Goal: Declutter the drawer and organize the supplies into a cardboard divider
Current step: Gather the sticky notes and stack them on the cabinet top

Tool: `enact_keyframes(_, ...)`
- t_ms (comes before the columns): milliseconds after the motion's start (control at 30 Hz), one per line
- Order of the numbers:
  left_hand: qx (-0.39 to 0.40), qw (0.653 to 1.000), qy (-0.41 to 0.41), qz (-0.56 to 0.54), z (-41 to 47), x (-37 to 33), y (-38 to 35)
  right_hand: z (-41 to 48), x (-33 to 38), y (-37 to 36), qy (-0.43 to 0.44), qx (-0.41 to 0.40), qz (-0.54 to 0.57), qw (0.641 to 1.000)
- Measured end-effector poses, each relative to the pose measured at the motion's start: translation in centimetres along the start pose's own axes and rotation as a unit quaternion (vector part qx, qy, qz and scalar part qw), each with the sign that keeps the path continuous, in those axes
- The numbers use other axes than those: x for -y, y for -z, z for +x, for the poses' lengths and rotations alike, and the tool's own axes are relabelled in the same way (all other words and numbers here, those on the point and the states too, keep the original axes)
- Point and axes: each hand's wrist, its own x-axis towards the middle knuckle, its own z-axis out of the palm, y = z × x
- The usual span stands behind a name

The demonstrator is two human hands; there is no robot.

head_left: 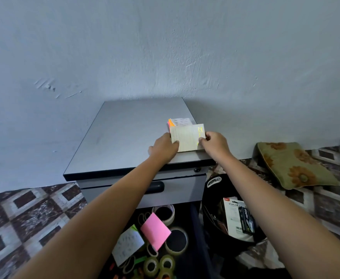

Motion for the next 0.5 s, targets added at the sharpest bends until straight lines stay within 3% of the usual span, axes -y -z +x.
enact_keyframes(100,-0.005,0.999,0.038,0.021,0.8,-0.2,0.0,0.9,0.3,-0.4,-0.026,0.026,-0.065,0.997)
enact_keyframes(200,-0.017,0.992,0.055,0.110,1.2,-0.5,0.1,1.6,0.4,-0.9,-0.033,0.023,-0.124,0.992)
enact_keyframes(300,-0.008,0.990,0.045,0.136,1.2,-0.5,0.6,1.4,0.3,-1.2,-0.025,0.022,-0.117,0.993)
enact_keyframes(500,-0.055,0.994,-0.087,-0.026,-4.0,1.0,2.5,-3.9,1.4,-0.4,0.081,-0.042,-0.001,0.996)
